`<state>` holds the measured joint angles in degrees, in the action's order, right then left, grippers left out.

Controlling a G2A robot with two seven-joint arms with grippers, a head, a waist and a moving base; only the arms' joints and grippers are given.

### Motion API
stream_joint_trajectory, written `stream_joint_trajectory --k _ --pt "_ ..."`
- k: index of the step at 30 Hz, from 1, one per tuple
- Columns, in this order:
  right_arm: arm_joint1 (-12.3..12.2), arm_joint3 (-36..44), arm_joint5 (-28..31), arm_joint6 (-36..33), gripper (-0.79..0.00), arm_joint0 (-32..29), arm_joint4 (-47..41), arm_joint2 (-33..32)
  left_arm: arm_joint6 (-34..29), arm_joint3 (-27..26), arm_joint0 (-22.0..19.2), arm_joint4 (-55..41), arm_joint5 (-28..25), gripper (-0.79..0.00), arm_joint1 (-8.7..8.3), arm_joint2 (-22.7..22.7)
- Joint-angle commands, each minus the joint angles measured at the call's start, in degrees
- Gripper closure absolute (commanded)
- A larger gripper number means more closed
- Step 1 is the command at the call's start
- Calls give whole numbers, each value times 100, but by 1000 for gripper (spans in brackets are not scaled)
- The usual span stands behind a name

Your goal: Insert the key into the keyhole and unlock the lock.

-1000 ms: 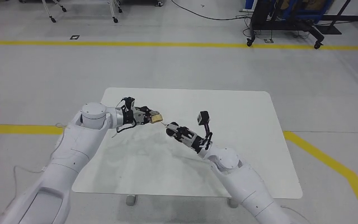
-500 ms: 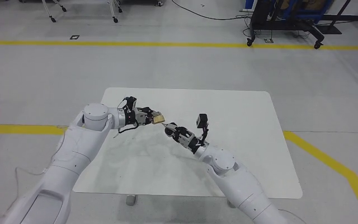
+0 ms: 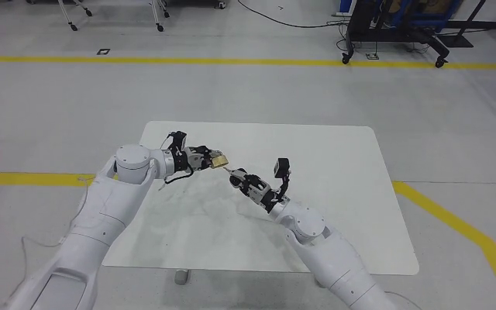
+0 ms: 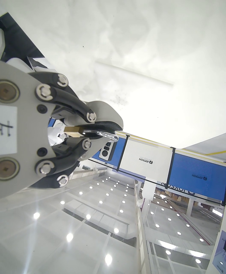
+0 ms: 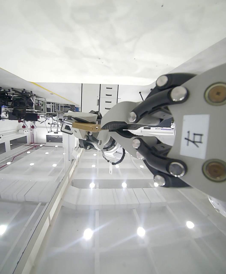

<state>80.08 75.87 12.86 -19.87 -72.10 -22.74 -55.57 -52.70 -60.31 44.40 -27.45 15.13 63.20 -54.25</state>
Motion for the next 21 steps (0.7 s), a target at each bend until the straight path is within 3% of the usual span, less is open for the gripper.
stream_joint_trajectory --k 1,21 --pt "8 -29 -31 3 0 18 15 10 -28 -42 19 41 14 0 -5 -11" --pt "104 -174 -69 137 0 121 145 98 -111 -84 44 180 28 0 40 -18"
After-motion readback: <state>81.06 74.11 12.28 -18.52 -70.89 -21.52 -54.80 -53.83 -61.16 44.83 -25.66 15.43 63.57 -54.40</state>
